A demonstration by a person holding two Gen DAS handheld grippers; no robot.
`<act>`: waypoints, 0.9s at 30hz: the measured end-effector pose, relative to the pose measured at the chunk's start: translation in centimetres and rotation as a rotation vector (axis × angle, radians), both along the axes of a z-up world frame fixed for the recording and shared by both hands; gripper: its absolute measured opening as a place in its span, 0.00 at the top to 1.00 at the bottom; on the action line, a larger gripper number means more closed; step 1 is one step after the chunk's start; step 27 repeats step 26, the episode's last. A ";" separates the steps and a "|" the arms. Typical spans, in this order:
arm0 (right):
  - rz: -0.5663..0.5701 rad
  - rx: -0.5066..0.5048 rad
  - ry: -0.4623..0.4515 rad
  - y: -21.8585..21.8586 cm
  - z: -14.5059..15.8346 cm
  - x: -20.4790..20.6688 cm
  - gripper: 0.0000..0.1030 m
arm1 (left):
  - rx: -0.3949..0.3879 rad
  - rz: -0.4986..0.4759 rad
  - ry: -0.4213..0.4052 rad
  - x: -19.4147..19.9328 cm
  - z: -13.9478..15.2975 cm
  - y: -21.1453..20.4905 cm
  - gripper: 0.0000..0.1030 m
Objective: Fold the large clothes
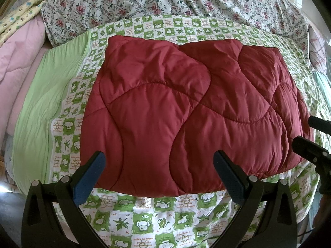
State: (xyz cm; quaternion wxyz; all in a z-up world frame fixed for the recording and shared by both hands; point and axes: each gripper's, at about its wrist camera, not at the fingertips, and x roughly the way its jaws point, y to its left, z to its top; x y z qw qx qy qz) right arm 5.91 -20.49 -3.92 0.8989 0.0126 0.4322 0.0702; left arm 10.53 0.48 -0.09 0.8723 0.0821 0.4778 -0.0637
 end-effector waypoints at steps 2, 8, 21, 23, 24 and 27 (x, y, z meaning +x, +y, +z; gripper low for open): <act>0.000 0.002 0.000 0.0 0.0 -0.1 0.00 | 0.001 0.000 0.000 0.0 0.0 0.0 0.00; -0.002 0.003 -0.002 -0.1 0.0 -0.2 0.00 | -0.001 0.000 -0.002 -0.1 0.0 0.1 0.00; -0.018 0.010 0.002 -0.7 -0.3 -0.3 0.00 | 0.004 0.005 -0.004 -0.1 0.1 0.2 0.00; -0.020 0.012 0.005 -0.9 -0.5 -0.2 0.00 | 0.003 0.002 -0.007 -0.1 0.1 0.1 0.00; -0.022 0.014 0.008 -1.0 -0.6 -0.1 0.00 | 0.009 0.002 -0.009 -0.1 0.1 0.1 0.00; -0.026 0.018 0.013 -1.1 -0.8 0.0 0.00 | 0.006 -0.005 -0.005 -0.1 0.0 0.0 0.00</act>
